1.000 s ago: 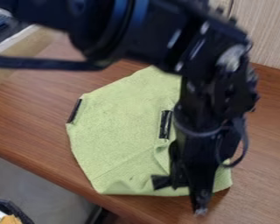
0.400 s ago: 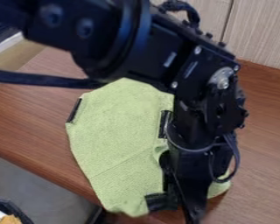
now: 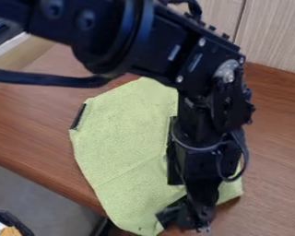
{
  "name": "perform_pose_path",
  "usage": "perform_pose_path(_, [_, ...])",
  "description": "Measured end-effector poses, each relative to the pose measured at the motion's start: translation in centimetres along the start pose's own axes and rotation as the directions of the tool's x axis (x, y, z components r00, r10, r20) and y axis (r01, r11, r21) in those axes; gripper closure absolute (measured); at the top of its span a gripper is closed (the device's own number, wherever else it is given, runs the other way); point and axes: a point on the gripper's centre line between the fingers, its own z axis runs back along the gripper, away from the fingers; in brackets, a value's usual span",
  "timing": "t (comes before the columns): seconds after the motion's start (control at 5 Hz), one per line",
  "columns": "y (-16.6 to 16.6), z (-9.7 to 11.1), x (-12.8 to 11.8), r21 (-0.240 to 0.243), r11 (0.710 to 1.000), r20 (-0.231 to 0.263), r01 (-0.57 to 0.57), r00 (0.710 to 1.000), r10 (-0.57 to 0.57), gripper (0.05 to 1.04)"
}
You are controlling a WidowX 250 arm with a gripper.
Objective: Unfold the cloth from the top tho the bottom
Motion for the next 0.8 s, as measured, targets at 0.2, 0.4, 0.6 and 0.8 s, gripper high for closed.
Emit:
perform_pose_path(0.2, [0.3,1.4,0.3,0.021,1.0,0.026,-0.003,1.0,0.002,0.077])
perform_pose_path(0.4, [0.6,2.6,0.4,0.036,0.999,0.043,-0.005,0.999,0.003,0.083])
perform_pose_path(0.6, [1.0,4.3,0.6,0.047,0.999,0.06,-0.016,0.998,0.013,0.083])
perform_pose_path(0.8, [1.1,5.2,0.5,0.051,0.999,0.065,-0.016,0.998,0.013,0.083])
